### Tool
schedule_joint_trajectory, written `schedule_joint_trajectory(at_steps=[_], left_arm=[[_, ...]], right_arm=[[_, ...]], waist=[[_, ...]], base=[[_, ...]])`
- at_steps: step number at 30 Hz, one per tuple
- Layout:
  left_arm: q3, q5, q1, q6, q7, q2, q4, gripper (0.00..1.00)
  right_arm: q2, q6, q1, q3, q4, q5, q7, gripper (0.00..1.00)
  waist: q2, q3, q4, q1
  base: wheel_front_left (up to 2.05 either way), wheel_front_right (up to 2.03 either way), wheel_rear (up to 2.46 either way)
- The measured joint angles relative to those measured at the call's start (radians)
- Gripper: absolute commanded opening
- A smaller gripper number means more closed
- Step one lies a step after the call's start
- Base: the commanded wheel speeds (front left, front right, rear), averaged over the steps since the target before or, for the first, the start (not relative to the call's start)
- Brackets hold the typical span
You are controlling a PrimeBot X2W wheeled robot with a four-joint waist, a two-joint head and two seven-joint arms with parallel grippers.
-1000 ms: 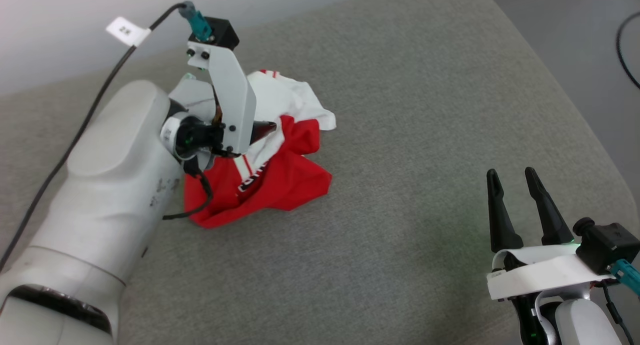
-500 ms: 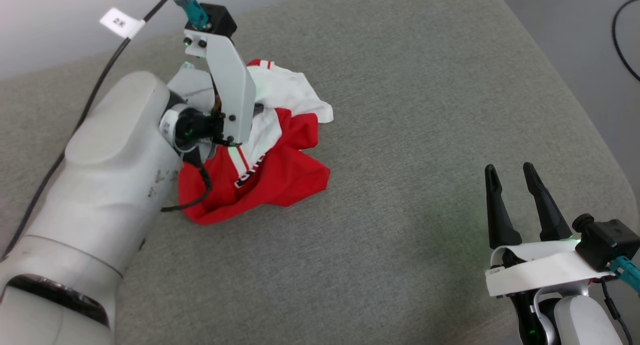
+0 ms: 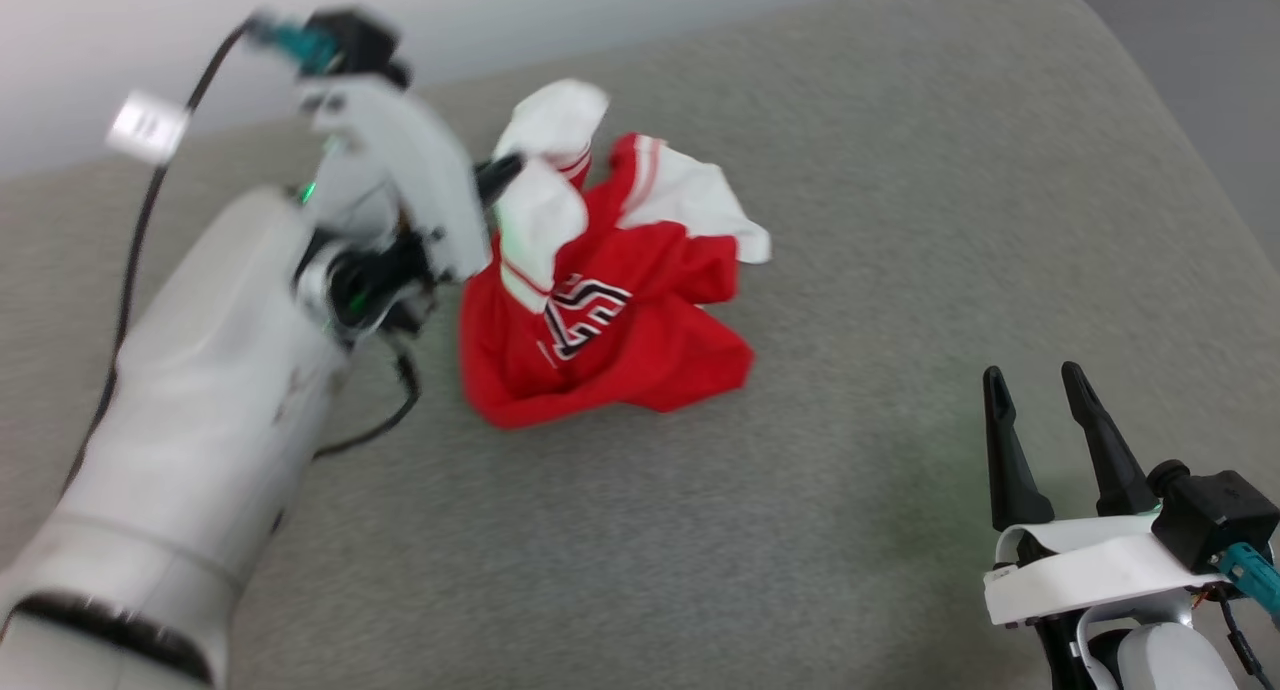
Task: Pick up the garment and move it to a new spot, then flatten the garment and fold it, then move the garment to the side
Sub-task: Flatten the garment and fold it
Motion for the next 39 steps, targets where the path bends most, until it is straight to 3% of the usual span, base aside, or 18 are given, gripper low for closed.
schedule_joint_trajectory(at_steps=[10, 17, 18, 19, 21, 24, 25, 39], left_arm=[[0.03, -0.066, 0.266, 0.0, -0.174, 0.143, -0.023, 0.0], [0.035, -0.109, 0.346, 0.0, -0.268, 0.2, -0.048, 0.0], [0.036, -0.112, 0.35, 0.0, -0.28, 0.206, -0.042, 0.1], [0.035, -0.112, 0.353, 0.0, -0.288, 0.212, -0.032, 0.38], [0.029, -0.113, 0.364, 0.0, -0.296, 0.223, -0.012, 0.8], [0.024, -0.112, 0.371, 0.0, -0.322, 0.224, 0.022, 0.96], [0.025, -0.114, 0.372, 0.0, -0.33, 0.225, 0.03, 1.0], [-0.024, -0.074, 0.388, 0.0, -0.49, 0.239, 0.025, 1.0]], right_arm=[[-0.002, 0.0, 0.015, -0.002, -0.006, -0.035, 0.0, 1.0], [-0.007, 0.0, 0.02, 0.003, -0.006, -0.038, 0.0, 1.0], [-0.009, 0.0, 0.021, 0.004, -0.006, -0.038, 0.0, 1.0], [-0.01, 0.0, 0.023, 0.004, -0.006, -0.038, 0.0, 1.0], [-0.013, 0.0, 0.027, 0.004, -0.005, -0.035, 0.0, 1.0], [-0.017, 0.0, 0.029, 0.001, -0.006, -0.035, 0.0, 1.0], [-0.018, 0.0, 0.03, 0.0, -0.005, -0.035, 0.0, 1.0], [-0.047, 0.0, 0.038, 0.011, 0.001, -0.043, 0.0, 1.0]], waist=[[0.0, -0.08, 0.135, 0.0], [0.0, -0.104, 0.195, 0.0], [0.0, -0.105, 0.197, 0.0], [0.0, -0.106, 0.196, 0.0], [0.0, -0.105, 0.191, 0.0], [0.0, -0.105, 0.185, 0.0], [0.0, -0.105, 0.184, 0.0], [0.0, -0.119, 0.22, 0.0]], base=[[0.0, 0.0, 0.0], [0.0, 0.0, 0.0], [0.0, 0.0, 0.0], [0.0, 0.0, 0.0], [0.0, 0.0, 0.0], [0.0, 0.0, 0.0], [0.0, 0.0, 0.0], [0.0, 0.0, 0.0]])
